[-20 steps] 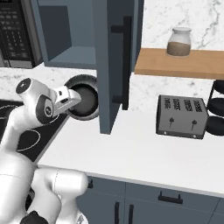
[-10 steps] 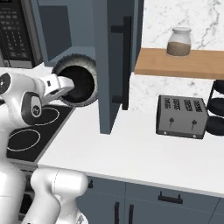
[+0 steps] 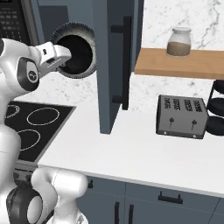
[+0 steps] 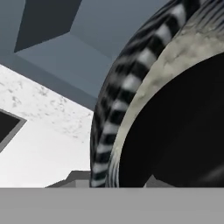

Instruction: Pick up the bowls on the counter and stack them on top of one another in the open cabinet. Place the smaller bowl on top of the larger bowl.

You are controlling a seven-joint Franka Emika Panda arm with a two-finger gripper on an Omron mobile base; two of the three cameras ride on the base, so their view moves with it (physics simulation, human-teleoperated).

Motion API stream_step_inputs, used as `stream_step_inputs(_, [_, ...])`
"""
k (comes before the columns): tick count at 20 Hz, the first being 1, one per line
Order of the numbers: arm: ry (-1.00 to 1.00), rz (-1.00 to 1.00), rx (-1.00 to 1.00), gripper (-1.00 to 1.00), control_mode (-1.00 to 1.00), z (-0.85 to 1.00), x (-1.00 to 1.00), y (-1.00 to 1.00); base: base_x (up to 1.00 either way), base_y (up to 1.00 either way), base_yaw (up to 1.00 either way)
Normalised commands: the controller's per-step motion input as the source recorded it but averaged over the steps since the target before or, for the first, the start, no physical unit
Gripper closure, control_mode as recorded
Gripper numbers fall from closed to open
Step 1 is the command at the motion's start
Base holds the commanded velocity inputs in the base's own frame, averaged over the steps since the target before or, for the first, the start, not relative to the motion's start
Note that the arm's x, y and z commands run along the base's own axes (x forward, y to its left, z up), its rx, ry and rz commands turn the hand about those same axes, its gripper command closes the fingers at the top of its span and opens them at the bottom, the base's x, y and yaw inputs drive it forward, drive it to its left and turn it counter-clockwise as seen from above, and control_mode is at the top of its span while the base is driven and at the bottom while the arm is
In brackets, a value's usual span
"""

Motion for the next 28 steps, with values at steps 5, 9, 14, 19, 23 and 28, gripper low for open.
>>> stream_step_inputs(5, [0.01,0.00,-0.03,1.00,-1.00,0.48,0.95,0.08,0.00,0.00,0.00])
stream_step_inputs(9, [0.01,0.00,-0.10,1.00,-1.00,-0.01,1.00,0.02,0.00,0.00,0.00])
stream_step_inputs(14, [0.00,0.00,-0.16,1.00,-1.00,-0.19,1.00,0.00,0.00,0.00,0.00])
stream_step_inputs(19, [0.06,0.00,-0.16,1.00,-1.00,-0.30,1.00,-0.02,0.00,0.00,0.00])
stream_step_inputs(23, [0.09,0.00,-0.10,-1.00,-1.00,-0.14,0.78,-0.06,0.00,0.00,0.00])
stream_step_inputs(28, [-0.01,0.00,0.00,-1.00,-1.00,-0.02,-0.12,0.00,0.00,0.00,0.00])
